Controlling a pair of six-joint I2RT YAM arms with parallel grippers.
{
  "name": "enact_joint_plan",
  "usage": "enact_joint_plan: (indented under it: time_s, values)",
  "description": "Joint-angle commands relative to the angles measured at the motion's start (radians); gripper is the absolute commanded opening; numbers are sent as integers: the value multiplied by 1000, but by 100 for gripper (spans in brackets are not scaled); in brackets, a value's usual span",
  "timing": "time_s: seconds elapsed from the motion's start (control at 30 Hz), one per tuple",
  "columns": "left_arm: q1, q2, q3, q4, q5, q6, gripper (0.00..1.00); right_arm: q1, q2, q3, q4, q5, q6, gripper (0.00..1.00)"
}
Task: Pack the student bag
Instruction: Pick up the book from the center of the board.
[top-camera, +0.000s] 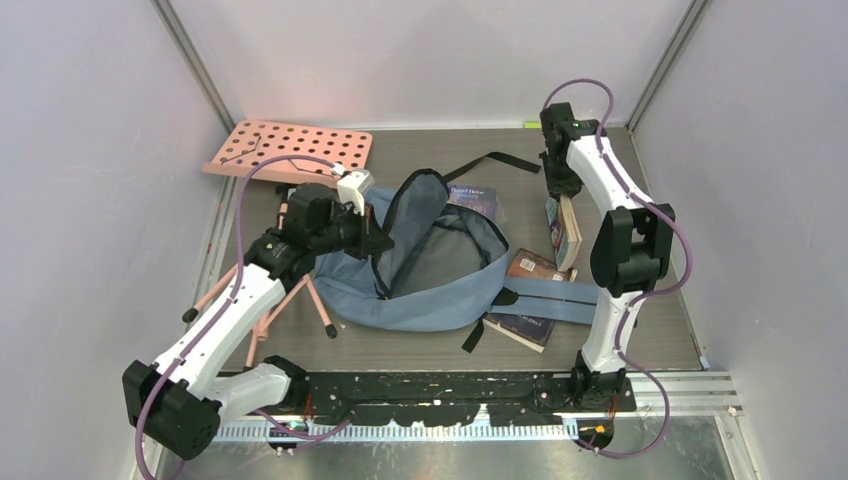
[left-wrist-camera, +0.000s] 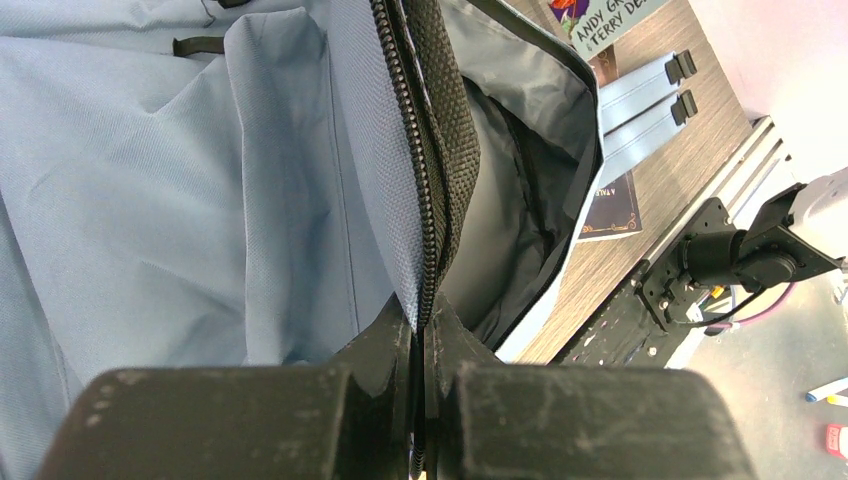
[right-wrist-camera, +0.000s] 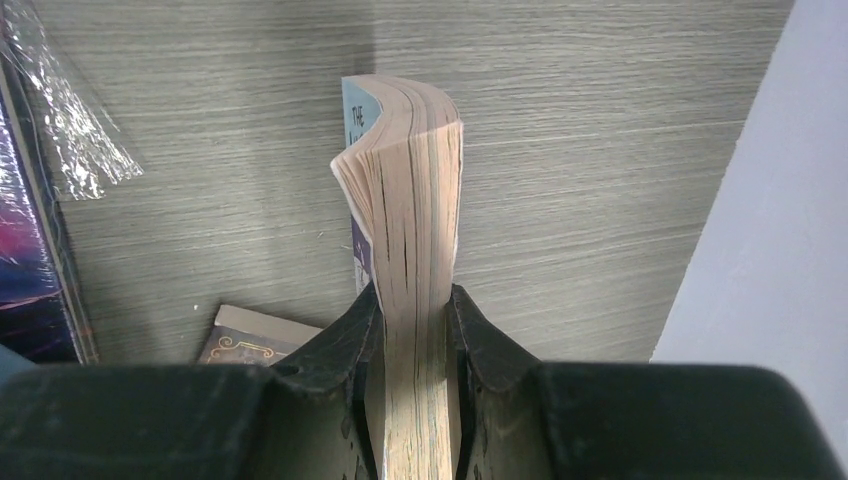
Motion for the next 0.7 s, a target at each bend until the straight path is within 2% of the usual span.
enact_joint_plan:
  time_s: [0.0, 0.23, 0.67]
  values:
    - [10, -42, 17, 27, -2, 12, 0, 36, -63, -82, 124, 31, -36, 1]
    - [10, -45, 10, 29, -7, 11, 0, 45, -93, -138, 244, 63, -78, 1]
    - [10, -44, 5, 29, -18, 12, 0, 45, 27, 20, 243, 61, -143, 1]
